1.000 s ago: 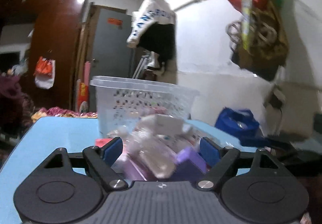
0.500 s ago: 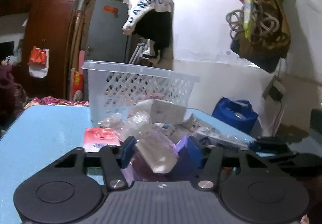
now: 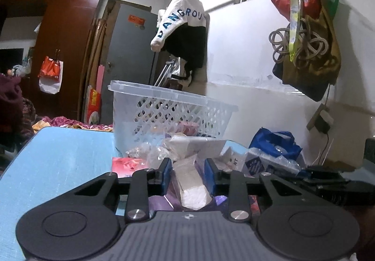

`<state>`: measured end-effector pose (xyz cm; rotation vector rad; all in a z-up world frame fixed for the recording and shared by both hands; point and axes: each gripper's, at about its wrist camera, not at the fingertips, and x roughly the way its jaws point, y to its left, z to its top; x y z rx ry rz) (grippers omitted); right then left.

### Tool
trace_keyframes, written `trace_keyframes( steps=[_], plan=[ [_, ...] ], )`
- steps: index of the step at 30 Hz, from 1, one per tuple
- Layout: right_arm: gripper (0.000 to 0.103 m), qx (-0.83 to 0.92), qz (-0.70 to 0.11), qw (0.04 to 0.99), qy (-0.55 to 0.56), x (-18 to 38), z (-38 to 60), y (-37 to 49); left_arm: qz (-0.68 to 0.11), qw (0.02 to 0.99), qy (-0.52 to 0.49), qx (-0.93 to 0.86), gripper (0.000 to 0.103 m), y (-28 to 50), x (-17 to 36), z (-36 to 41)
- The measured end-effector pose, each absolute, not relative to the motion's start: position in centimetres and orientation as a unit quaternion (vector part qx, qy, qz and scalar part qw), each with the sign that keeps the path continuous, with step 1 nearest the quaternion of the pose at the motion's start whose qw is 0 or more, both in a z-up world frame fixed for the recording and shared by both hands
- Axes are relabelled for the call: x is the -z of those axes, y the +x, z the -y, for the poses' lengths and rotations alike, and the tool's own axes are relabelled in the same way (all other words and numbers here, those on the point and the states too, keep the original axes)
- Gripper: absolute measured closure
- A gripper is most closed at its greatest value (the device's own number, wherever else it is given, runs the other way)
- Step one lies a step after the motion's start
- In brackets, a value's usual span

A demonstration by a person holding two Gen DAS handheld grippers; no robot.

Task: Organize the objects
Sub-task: 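Grasp a white bagged item with left tool while right grasps a clear bag with grey item, then carry both bagged items over the basket and open both tools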

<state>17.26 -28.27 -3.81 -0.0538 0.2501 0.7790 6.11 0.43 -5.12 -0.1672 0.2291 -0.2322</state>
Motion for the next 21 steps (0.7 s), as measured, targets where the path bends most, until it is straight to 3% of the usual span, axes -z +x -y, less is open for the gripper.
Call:
trace_keyframes(
  steps=[8,21],
  plan=[
    [0.069,-0.382,-0.129,0.915,-0.022,4.0,28.0,17.7,-0.136,0.983,-0.021,0.122,0.058,6.3,6.5,2.2],
    [0.070,-0.372,-0.098,0.923,-0.005,1.6,29.2,18.3,-0.058,0.989,-0.065,0.119,0.064,5.6,3.6,0.0]
  ],
)
